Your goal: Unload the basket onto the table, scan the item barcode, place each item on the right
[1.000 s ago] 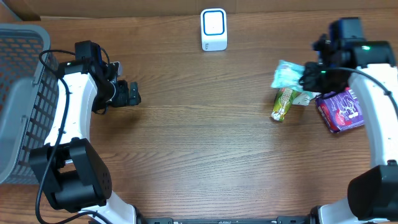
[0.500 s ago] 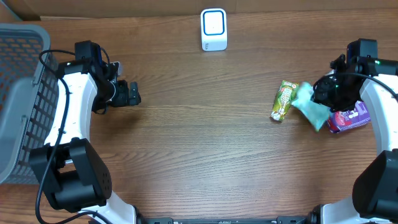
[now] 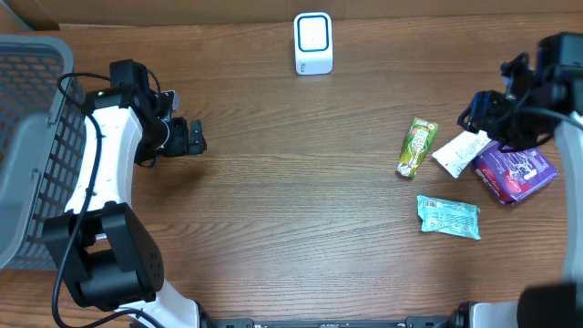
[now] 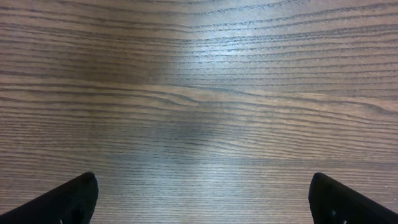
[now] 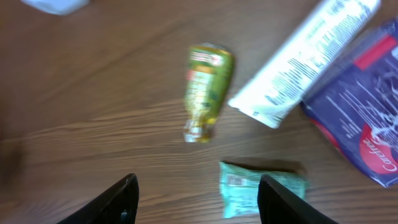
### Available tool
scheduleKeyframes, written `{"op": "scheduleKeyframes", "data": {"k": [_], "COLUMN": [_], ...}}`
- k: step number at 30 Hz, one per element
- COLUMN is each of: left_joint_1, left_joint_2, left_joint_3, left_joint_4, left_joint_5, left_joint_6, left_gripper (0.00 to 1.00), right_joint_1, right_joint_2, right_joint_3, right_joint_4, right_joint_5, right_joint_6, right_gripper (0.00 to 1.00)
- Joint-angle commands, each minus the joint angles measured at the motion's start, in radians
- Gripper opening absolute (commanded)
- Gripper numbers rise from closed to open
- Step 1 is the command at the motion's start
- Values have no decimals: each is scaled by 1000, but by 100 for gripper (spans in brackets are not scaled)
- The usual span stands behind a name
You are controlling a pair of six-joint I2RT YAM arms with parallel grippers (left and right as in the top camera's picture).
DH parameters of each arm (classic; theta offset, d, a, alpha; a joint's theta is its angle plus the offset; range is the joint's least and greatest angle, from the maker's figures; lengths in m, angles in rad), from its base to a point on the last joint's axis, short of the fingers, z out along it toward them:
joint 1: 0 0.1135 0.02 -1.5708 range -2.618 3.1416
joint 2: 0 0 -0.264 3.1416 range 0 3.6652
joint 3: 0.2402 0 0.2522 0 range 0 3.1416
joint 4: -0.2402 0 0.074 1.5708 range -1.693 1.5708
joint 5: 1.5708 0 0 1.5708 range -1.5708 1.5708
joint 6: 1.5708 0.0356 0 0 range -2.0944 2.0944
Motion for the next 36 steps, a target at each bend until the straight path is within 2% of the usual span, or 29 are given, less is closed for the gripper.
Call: {"op": "scheduleKeyframes", "data": {"k": [1, 2, 4, 12, 17, 24, 30, 36], "left_joint_1": [-8, -8, -8, -8, -8, -8, -8, -8], "left_joint_2": [-19, -19, -19, -19, -19, -19, -19, -19], "left_joint_3": [-3, -3, -3, -4, -3, -3, -3, -3], "left_joint_4": [2, 1, 2, 2, 1, 2, 1, 2], "left_joint_5": [0, -1, 0, 0, 0, 0, 0, 0], "left_joint_6": [19, 19, 19, 19, 19, 18, 19, 18], "left_gripper": [100, 100, 99, 100, 99, 99, 99, 100], "right_joint_1": [28, 38, 49, 50, 50, 49, 49, 71], "right_joint_2": [-127, -164, -237, -483, -581, -666, -772, -959], "right_joint_3": [53, 61, 70, 70, 69, 48, -150, -552], "right_joint_4": [-17, -28, -46, -110, -108, -97, 62, 447], "right_joint_5": [-99, -99, -99, -127, 36, 156, 203, 195], "right_joint_6": [-40, -40, -24, 5, -13, 32, -23, -40], "right_gripper": [62, 69, 100, 100, 100, 100, 100, 100]}}
